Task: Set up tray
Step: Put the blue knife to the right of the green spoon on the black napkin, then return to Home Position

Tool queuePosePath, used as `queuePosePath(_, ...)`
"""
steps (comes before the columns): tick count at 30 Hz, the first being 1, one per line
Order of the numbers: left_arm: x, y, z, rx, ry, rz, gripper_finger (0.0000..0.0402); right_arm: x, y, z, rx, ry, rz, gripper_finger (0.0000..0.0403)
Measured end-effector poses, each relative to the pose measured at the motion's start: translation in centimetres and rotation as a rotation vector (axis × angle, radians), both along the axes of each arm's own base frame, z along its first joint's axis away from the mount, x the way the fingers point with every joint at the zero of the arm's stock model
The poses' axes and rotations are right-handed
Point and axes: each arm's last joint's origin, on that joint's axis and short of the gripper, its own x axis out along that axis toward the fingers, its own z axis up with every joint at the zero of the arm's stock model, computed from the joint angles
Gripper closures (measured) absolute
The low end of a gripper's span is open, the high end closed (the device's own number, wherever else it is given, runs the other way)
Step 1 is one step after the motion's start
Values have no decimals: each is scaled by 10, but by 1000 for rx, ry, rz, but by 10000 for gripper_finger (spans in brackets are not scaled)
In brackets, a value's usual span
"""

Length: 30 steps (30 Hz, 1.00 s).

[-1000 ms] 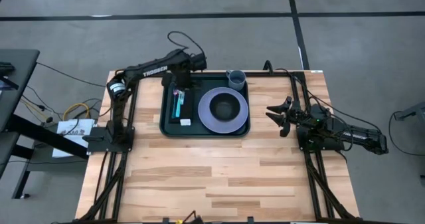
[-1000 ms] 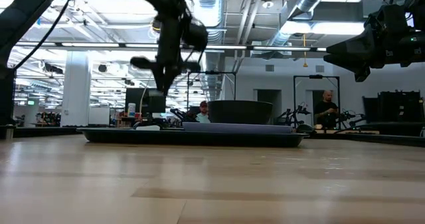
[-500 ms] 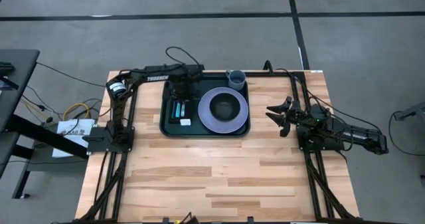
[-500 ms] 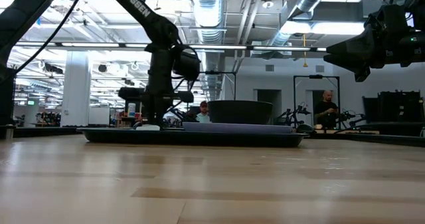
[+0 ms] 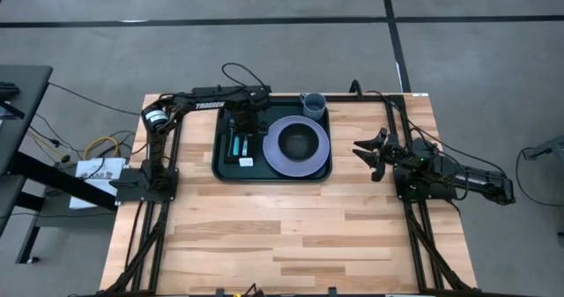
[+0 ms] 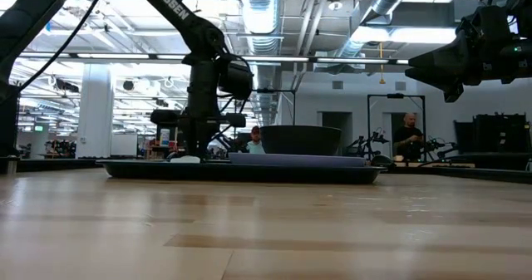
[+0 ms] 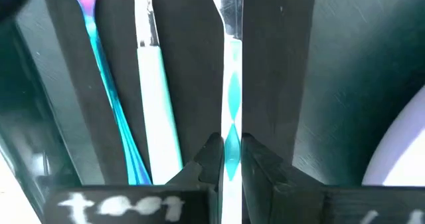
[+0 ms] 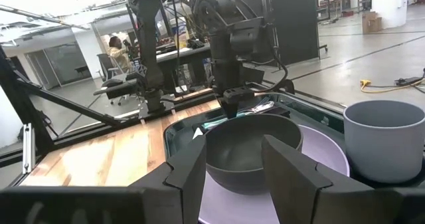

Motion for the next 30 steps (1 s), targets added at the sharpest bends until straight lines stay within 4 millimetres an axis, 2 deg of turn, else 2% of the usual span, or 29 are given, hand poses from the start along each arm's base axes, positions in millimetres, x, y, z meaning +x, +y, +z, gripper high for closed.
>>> queuePosePath(8,-2,-2,-4,-22,-7,0,384,0,0,0,0,0,0,266)
queuePosePath(14,-5,-4,-12,-51,-15,-3,322,0,0,0,0,0,0,264)
queuePosePath(18,-5,-5,-13,-51,-15,-19,295,0,0,0,0,0,0,265)
queuePosePath(24,-1,-2,-3,-40,-34,-73,282,0,0,0,0,0,0,265)
queuePosePath(30,7,1,21,-30,-32,-91,281,0,0,0,0,0,0,265)
